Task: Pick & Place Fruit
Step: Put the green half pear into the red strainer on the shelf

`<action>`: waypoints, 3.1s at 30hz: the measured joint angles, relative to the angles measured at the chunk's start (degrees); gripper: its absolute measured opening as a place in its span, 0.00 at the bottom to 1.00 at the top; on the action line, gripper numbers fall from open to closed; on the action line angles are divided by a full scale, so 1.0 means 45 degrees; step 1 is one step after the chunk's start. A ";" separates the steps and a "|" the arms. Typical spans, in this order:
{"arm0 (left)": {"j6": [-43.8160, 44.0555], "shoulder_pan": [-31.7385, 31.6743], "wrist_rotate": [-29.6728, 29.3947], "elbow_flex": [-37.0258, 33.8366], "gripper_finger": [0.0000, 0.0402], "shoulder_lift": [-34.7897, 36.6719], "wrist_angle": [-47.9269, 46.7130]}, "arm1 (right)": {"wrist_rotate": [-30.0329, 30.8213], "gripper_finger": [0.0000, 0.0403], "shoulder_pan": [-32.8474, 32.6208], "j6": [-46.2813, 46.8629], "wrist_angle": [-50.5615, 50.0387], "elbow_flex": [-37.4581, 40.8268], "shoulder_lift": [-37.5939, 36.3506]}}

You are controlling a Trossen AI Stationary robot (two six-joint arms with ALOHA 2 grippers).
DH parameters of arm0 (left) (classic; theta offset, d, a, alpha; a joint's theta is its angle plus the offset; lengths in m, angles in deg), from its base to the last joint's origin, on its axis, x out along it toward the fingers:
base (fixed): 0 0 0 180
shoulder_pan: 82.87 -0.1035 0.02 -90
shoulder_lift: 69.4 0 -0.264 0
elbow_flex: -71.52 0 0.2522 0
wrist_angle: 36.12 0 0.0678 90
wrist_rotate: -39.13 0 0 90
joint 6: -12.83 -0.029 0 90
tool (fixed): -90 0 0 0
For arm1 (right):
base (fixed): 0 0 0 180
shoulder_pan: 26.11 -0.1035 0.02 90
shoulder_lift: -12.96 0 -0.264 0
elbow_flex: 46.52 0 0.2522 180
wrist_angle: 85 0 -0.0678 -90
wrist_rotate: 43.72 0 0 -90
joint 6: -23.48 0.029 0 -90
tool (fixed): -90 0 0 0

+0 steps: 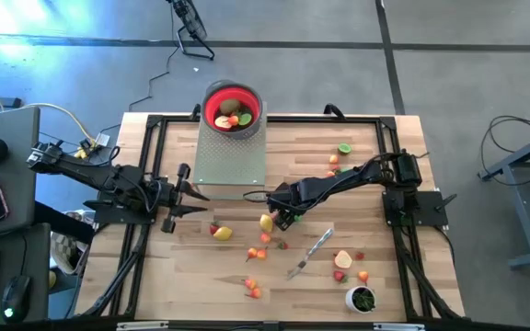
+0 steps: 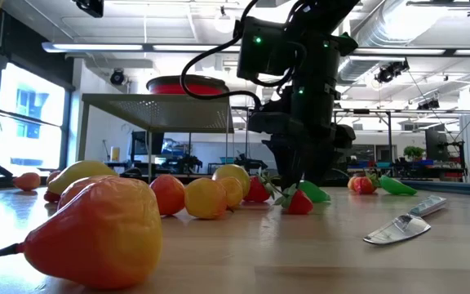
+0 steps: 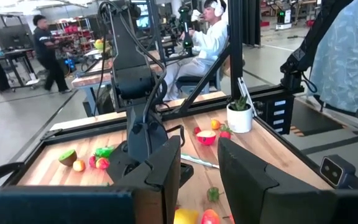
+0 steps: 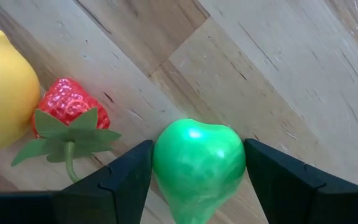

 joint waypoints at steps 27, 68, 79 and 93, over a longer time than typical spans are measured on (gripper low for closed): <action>0.0102 0.0000 0.0049 0.0000 0.26 -0.0005 -0.0153 | -0.0451 0.55 0.0012 -0.0190 0.0242 0.0063 -0.0385; 0.4274 -0.5465 0.2298 0.0015 0.26 -0.0665 0.2451 | -0.2332 0.54 0.2327 -0.9777 0.6791 0.0000 -0.7436; 0.6352 -0.7497 0.5669 0.0010 0.26 -0.4180 0.7908 | -0.3823 0.54 0.2778 -1.1619 0.8143 -0.0005 -0.7436; 0.9686 -0.7941 0.8921 0.0013 0.26 -0.9435 1.7099 | -0.5636 0.54 0.2730 -1.1635 1.0380 -0.0005 -0.7407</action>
